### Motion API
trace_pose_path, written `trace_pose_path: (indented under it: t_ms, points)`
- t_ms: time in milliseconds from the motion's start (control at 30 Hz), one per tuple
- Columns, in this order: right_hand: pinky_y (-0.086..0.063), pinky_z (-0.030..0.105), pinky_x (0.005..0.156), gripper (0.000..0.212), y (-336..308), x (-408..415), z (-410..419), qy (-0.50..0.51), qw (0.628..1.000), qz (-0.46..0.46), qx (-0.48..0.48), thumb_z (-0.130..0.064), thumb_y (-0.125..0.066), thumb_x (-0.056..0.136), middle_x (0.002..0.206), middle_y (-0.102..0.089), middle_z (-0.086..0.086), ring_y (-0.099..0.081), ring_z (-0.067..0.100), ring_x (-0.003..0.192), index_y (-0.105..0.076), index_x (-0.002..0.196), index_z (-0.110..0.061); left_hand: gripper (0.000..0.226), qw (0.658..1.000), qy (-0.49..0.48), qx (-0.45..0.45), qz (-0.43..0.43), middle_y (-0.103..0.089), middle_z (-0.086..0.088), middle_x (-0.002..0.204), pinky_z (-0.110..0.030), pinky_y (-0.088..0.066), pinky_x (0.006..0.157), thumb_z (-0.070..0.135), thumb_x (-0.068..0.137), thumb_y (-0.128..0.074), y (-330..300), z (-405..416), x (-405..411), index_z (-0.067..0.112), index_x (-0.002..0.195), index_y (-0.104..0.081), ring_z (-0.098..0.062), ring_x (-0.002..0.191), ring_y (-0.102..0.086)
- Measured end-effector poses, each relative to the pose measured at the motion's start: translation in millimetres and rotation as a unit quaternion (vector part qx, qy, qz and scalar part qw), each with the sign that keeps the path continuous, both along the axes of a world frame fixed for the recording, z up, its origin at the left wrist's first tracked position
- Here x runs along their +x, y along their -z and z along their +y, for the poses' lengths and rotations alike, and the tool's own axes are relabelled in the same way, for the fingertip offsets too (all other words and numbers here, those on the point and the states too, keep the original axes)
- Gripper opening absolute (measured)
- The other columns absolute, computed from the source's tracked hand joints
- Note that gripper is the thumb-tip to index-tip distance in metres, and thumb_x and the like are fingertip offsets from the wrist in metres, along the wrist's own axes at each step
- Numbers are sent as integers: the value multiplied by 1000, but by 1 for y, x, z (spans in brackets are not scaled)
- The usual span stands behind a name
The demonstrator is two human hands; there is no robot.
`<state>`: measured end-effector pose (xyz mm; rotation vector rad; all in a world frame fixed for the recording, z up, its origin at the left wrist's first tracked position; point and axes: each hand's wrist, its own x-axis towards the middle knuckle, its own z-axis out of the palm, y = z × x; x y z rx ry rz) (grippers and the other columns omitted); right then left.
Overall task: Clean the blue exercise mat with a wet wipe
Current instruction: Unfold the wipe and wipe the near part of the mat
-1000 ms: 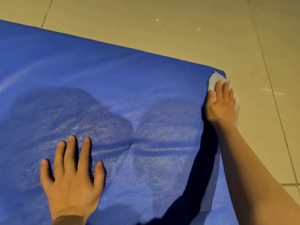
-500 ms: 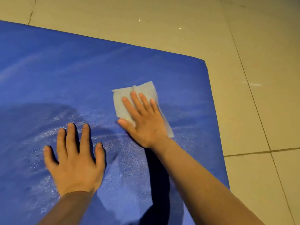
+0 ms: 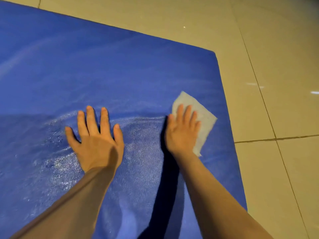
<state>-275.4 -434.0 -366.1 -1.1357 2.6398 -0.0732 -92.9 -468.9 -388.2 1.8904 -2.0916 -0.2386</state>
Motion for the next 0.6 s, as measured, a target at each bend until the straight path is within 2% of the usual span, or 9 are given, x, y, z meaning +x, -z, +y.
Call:
trace_pose_path:
  t_ms: [67, 167, 233, 333, 433, 533, 600]
  points:
    - [11, 43, 116, 85, -3, 36, -17, -76, 996, -23, -31, -61, 10, 84, 165, 4, 7, 8, 29, 151, -7, 157, -22, 54, 1000, -8, 7, 8, -31, -17, 158, -57, -6, 115, 37, 102, -30, -1, -1, -1, 16, 151, -40, -35, 148, -22]
    - [19, 42, 116, 80, -8, 79, -18, -217, 969, -104, -55, -69, -6, 88, 165, 5, 1, 13, 21, 150, -13, 157, -28, 53, 1000, 0, 23, 11, -27, -16, 160, -57, -3, 116, 36, 103, -26, -2, 0, 0, 18, 152, -38, -34, 149, -19]
    - [26, 35, 113, 87, -9, 82, -5, -238, 961, -131, -50, -74, -3, 79, 165, 5, -6, 15, 13, 149, -13, 156, -34, 50, 999, 6, 47, -1, -20, -13, 163, -56, 0, 117, 32, 106, -24, -2, 0, 1, 20, 154, -33, -31, 151, -12]
    - [26, 33, 111, 85, -9, 56, 29, -211, 971, -107, -34, -68, 5, 78, 164, 9, -10, 15, 11, 149, -7, 155, -37, 52, 997, -7, 77, -9, -14, -10, 165, -57, 2, 118, 32, 105, -27, -8, -1, -1, 22, 156, -27, -28, 152, -5]
    - [11, 40, 117, 73, -3, 4, 85, -141, 988, -51, -18, -63, 9, 84, 160, 10, -9, 5, 22, 152, 3, 150, -32, 54, 995, -9, 95, -14, -10, -7, 166, -57, 3, 119, 36, 104, -24, -15, -1, -2, 24, 157, -23, -26, 153, -1]
    - [-11, 55, 116, 82, -2, -54, 136, -50, 998, 24, -3, -70, 12, 89, 163, -8, 8, -12, 36, 149, -6, 151, -21, 55, 995, -8, 102, -18, -8, -5, 166, -56, 4, 119, 37, 104, -23, -15, -1, -3, 26, 158, -20, -24, 153, 1]
    - [-7, 55, 117, 79, -5, -72, 141, 24, 998, 41, 32, -66, 5, 92, 164, -5, 8, -7, 32, 151, -6, 156, -21, 55, 995, -12, 98, -16, -9, -6, 166, -56, 4, 119, 36, 104, -24, -14, -1, -2, 26, 157, -21, -25, 153, 0]
